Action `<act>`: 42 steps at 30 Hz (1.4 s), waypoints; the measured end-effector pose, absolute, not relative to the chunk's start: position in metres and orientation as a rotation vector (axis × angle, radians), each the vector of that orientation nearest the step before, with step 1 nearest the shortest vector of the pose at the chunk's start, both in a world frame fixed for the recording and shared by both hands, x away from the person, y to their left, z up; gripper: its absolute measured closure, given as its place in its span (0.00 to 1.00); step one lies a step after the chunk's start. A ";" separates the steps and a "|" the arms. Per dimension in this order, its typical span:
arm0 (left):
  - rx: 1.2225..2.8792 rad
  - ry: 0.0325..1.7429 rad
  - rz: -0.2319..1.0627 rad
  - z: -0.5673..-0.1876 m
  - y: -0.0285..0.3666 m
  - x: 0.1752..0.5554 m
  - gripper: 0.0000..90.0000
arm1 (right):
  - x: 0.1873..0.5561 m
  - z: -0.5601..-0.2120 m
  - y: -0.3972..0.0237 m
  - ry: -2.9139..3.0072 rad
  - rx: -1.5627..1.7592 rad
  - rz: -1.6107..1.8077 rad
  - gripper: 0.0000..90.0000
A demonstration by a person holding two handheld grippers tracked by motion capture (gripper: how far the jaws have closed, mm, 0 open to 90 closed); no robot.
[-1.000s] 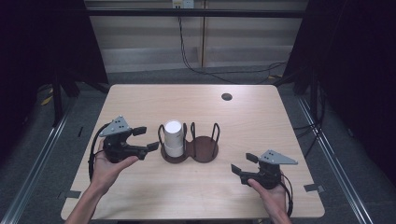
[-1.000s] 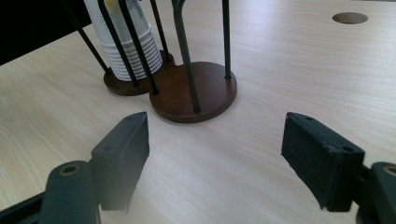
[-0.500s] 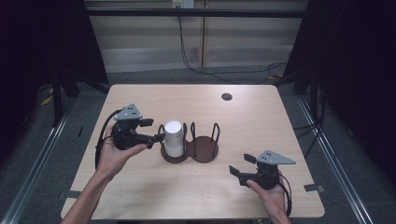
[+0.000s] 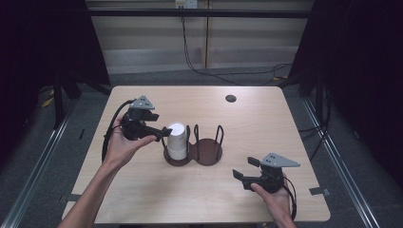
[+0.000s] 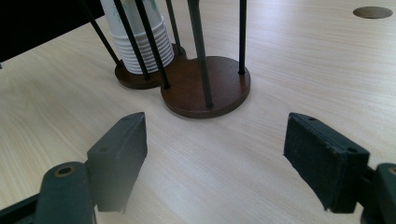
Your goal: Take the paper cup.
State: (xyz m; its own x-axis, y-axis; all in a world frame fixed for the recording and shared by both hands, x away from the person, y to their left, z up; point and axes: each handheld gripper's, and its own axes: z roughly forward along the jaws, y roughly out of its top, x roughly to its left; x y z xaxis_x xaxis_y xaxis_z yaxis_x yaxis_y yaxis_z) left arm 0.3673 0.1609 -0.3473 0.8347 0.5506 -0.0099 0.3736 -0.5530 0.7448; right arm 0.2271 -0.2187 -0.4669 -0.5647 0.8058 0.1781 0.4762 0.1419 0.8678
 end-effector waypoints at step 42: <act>2.540 0.593 0.172 -0.372 0.107 0.393 0.34 | 0.227 -0.468 -0.214 2.141 1.203 1.350 0.22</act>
State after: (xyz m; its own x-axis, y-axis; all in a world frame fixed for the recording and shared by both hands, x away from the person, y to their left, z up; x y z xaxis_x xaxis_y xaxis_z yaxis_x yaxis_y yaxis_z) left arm 0.3934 0.1071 -0.3720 0.8961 0.4438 0.0053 0.3775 -0.7683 0.5169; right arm 0.2271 -0.2137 -0.4684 -0.5848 0.7976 0.1475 0.4767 0.1909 0.8581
